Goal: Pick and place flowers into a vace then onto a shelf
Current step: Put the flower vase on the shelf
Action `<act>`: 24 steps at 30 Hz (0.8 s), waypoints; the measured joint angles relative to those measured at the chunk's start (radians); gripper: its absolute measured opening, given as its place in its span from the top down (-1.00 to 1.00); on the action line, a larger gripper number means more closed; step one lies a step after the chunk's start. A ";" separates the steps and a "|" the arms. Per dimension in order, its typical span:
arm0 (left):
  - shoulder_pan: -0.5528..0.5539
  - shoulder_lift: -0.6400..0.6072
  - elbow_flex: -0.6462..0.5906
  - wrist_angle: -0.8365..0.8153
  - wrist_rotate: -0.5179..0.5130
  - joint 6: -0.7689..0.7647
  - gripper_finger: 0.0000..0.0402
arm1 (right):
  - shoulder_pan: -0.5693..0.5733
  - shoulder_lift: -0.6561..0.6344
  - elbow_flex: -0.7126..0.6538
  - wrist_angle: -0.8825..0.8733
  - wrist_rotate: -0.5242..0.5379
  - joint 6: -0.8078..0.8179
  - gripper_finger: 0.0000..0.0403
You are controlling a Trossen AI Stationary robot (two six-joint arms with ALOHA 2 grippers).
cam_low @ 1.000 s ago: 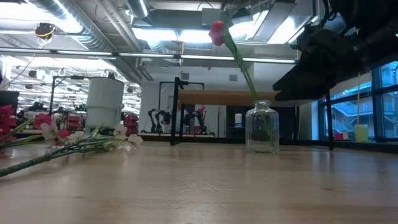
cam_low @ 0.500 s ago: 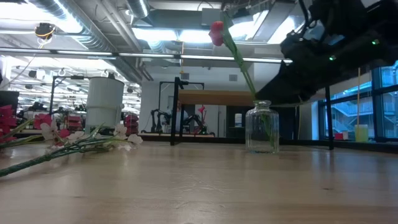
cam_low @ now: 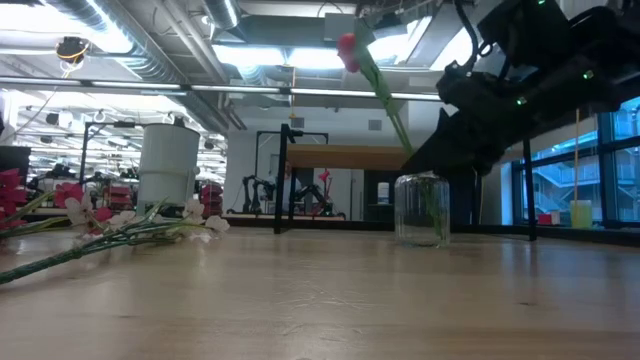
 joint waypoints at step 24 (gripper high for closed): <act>0.000 0.000 0.000 -0.039 -0.011 0.000 0.35 | -0.023 -0.144 0.185 -0.113 0.010 -0.052 0.24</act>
